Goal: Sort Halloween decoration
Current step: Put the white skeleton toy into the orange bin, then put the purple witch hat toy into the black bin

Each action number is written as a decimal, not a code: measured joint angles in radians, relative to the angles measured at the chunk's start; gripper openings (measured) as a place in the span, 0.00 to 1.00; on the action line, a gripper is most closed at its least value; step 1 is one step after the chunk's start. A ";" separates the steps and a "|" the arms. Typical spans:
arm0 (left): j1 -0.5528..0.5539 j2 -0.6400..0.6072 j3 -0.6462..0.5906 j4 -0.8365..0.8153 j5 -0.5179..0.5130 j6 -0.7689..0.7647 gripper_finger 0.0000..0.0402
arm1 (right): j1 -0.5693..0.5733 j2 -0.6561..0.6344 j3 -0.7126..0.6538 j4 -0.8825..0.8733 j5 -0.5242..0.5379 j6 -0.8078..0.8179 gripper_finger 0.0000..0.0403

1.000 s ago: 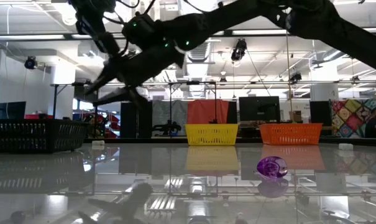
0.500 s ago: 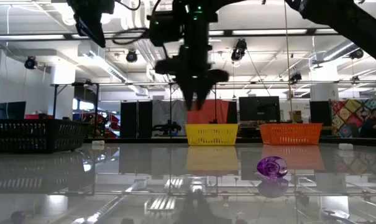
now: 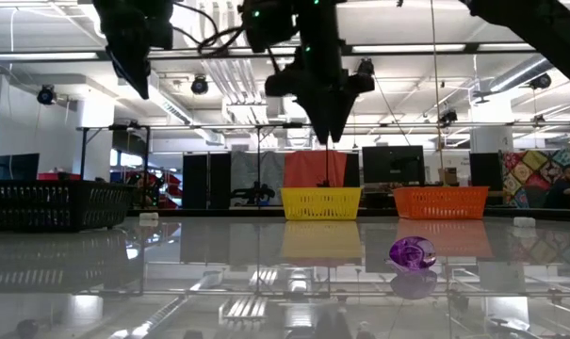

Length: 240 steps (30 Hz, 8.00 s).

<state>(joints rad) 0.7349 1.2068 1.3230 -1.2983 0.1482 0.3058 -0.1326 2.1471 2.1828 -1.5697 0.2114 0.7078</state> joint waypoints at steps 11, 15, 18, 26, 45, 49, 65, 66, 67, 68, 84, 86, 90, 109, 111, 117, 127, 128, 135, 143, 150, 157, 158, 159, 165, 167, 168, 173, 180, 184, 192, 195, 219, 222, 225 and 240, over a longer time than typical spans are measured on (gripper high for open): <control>0.000 -0.005 -0.053 0.025 0.000 -0.005 0.22 | 0.015 -0.285 -0.187 -0.002 0.059 0.125 0.31; 0.000 -0.002 -0.063 0.045 0.000 -0.008 0.22 | 0.033 -0.442 -0.309 -0.002 0.097 0.239 0.31; 0.000 0.001 -0.071 0.065 0.001 -0.010 0.22 | 0.048 -0.556 -0.416 -0.002 0.120 0.354 0.32; 0.000 0.003 -0.095 0.129 0.001 -0.034 0.22 | 0.069 -0.724 -0.699 0.015 0.119 0.543 0.30; 0.000 0.003 -0.095 0.198 0.001 -0.063 0.22 | 0.074 -0.842 -1.151 0.363 0.040 0.754 0.29; 0.000 0.003 -0.095 0.198 0.001 -0.073 0.22 | 0.074 -0.849 -1.192 0.373 0.040 0.823 0.29; 0.000 0.003 -0.095 0.200 0.001 -0.106 0.22 | 0.074 -0.842 -1.356 0.478 -0.085 0.933 0.29; 0.000 0.003 -0.095 0.201 0.001 -0.106 0.22 | 0.074 -0.842 -1.368 0.497 -0.089 0.946 0.29; 0.000 0.003 -0.095 0.203 0.001 -0.106 0.22 | 0.074 -0.842 -1.380 0.517 -0.092 0.956 0.29; 0.000 0.003 -0.095 0.204 0.001 -0.106 0.22 | 0.074 -0.842 -1.391 0.536 -0.102 0.966 0.29; 0.000 0.003 -0.095 0.207 0.001 -0.109 0.22 | 0.082 -0.717 -1.422 0.568 -0.197 1.037 0.29; 0.000 0.003 -0.095 0.210 0.001 -0.107 0.22 | 0.083 -0.694 -1.421 0.577 -0.201 1.036 0.29; 0.000 0.003 -0.095 0.226 0.001 -0.106 0.22 | 0.083 -0.660 -1.420 0.608 -0.197 1.005 0.29; 0.000 0.003 -0.095 0.244 0.001 -0.106 0.22 | 0.077 -0.631 -1.477 0.629 -0.236 0.839 0.04; 0.000 0.003 -0.095 0.243 0.001 -0.106 0.22 | 0.077 -0.643 -1.473 0.626 -0.238 0.834 0.03; 0.000 0.003 -0.095 0.243 0.001 -0.106 0.22 | 0.078 -0.719 -1.452 0.613 -0.238 0.836 0.03; 0.000 0.003 -0.095 0.244 0.001 -0.106 0.22 | 0.078 -0.898 -1.423 0.605 -0.106 0.870 0.03; 0.000 0.003 -0.095 0.244 0.001 -0.106 0.22 | 0.078 -0.911 -1.423 0.608 -0.086 0.870 0.03; 0.000 0.003 -0.095 0.246 0.001 -0.106 0.22 | 0.011 -0.976 -1.422 0.611 0.053 0.848 0.03; 0.000 0.003 -0.095 0.252 0.001 -0.106 0.22 | -0.181 -0.993 -1.421 0.686 0.080 0.653 0.03; 0.000 0.003 -0.095 0.252 0.000 -0.106 0.22 | -0.367 -0.993 -1.419 0.876 0.068 0.402 0.03; 0.000 0.003 -0.095 0.251 0.000 -0.113 0.22 | -0.496 -0.992 -1.419 0.902 0.033 0.230 0.03; 0.000 0.003 -0.095 0.251 0.000 -0.113 0.22 | -0.511 -0.992 -1.419 0.902 0.033 0.203 0.03; 0.000 0.003 -0.095 0.251 0.000 -0.113 0.22 | -0.526 -0.992 -1.419 0.903 0.032 0.176 0.03; 0.000 0.003 -0.095 0.251 0.000 -0.117 0.22 | -0.586 -0.992 -1.419 0.903 0.032 0.057 0.03; 0.000 0.003 -0.095 0.251 0.000 -0.125 0.22 | -0.604 -0.992 -1.419 0.903 0.032 0.038 0.03; 0.000 0.003 -0.095 0.251 0.000 -0.128 0.22 | -0.614 -0.992 -1.419 0.903 0.033 0.031 0.04; 0.000 0.003 -0.095 0.251 0.000 -0.132 0.22 | -0.657 -0.992 -1.419 0.903 0.033 -0.035 0.11; 0.000 0.003 -0.095 0.250 0.000 -0.185 0.22 | -0.683 -0.992 -1.419 0.905 0.018 -0.074 0.25; -0.001 0.003 -0.095 0.229 0.000 -0.221 0.22 | -0.682 -0.993 -1.419 0.905 0.007 -0.072 0.30; -0.062 0.003 -0.113 0.147 0.146 -0.324 0.22 | -0.681 -1.001 -1.419 0.907 -0.164 -0.073 0.31; -0.145 0.003 -0.140 0.143 0.186 -0.363 0.22 | -0.681 -1.001 -1.419 0.912 -0.164 -0.073 0.30; -0.913 0.017 -0.260 0.177 0.050 -0.998 0.22 | -0.590 -1.001 -1.419 0.959 -0.385 -0.050 0.29; -1.001 0.036 -0.260 0.223 0.019 -1.085 0.22 | -0.561 -1.001 -1.419 0.958 -0.424 -0.014 0.29; -1.086 0.066 -0.260 0.276 -0.014 -1.163 0.22 | -0.529 -1.001 -1.419 0.958 -0.429 -0.008 0.30; -1.326 0.313 -0.258 0.418 -0.039 -1.510 0.22 | -0.351 -1.001 -1.365 0.939 -0.459 0.001 0.33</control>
<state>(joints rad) -0.5910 1.5203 1.0645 -0.8798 0.1088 -1.2038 -0.4840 1.1461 0.8182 -0.6312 -0.2473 0.7089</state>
